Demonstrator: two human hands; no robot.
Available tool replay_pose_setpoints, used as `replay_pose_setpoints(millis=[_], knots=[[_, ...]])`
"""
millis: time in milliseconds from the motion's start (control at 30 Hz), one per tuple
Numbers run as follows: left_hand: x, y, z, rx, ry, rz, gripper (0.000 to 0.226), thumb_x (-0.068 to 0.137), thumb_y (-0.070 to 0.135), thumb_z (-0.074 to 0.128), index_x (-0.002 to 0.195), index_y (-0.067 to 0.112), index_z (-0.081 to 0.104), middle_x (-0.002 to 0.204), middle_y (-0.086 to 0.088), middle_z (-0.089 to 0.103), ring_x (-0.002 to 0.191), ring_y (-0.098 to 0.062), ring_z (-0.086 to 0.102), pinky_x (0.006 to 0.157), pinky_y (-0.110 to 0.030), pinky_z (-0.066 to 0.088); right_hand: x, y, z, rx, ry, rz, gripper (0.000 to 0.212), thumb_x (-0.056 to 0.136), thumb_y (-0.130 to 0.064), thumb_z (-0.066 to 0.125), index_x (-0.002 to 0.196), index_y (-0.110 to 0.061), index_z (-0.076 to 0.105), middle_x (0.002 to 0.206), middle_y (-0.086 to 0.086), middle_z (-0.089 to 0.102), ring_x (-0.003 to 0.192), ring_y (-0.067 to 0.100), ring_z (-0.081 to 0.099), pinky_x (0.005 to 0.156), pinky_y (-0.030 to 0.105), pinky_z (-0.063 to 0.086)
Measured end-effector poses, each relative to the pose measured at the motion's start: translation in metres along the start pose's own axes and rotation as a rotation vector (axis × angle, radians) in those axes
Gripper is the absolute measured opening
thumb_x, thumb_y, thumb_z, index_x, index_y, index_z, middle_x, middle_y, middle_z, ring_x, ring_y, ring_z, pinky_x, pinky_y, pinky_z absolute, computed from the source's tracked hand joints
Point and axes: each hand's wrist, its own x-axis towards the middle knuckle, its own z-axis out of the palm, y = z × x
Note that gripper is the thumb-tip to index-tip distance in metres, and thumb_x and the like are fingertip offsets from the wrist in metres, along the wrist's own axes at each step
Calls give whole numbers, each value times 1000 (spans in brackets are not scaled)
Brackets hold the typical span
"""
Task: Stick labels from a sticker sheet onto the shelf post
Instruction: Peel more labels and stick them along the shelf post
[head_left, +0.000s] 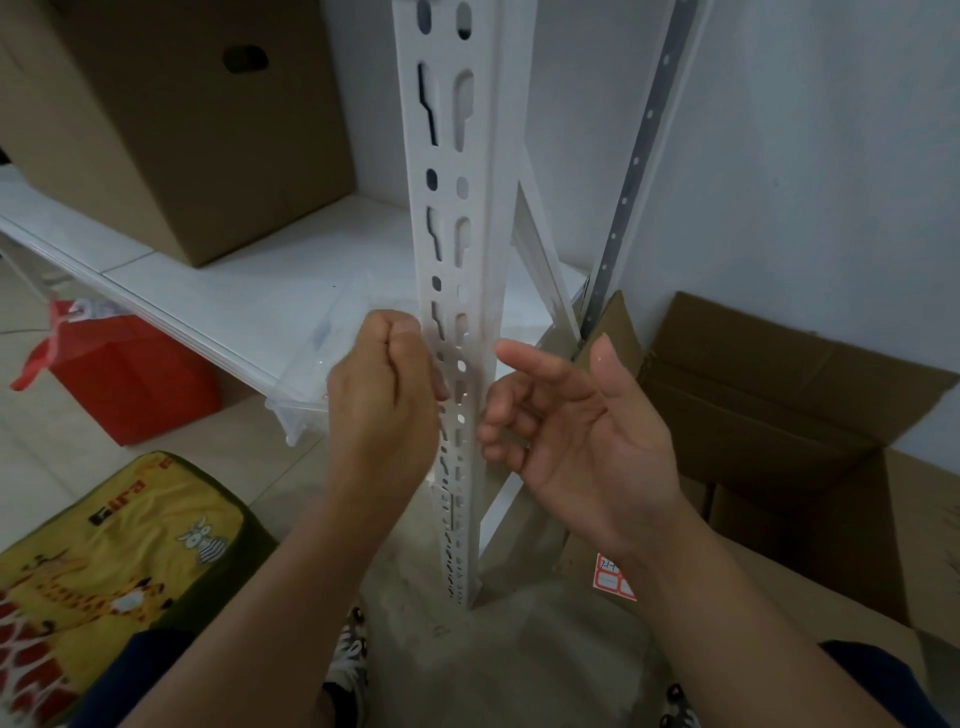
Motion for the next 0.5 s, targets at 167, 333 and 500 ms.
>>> replay_pose_setpoints(millis=[167, 333, 500], knots=[[33, -29, -17, 286, -44, -139, 56, 104, 36, 40, 65, 0, 59, 52, -6, 63, 46, -6, 62, 64, -26, 50, 1, -2, -5, 89, 16, -16, 53, 87, -53, 57, 109, -7, 70, 87, 13, 64, 83, 23, 60, 73, 34, 51], [64, -73, -23, 665, -240, -234, 51, 105, 39, 34, 74, 3, 51, 75, -14, 62, 79, -32, 65, 80, -43, 52, 4, -3, -8, 33, 182, -16, 52, 89, -49, 45, 95, -6, 73, 77, 11, 62, 73, 21, 59, 67, 32, 45], [63, -81, -18, 934, -385, -307, 33, 97, 12, 48, 130, 16, 51, 127, -9, 56, 124, -35, 44, 101, -49, 37, 5, -6, -12, 11, 327, -39, 49, 91, -44, 43, 89, -5, 72, 71, 10, 59, 66, 19, 55, 62, 30, 45]])
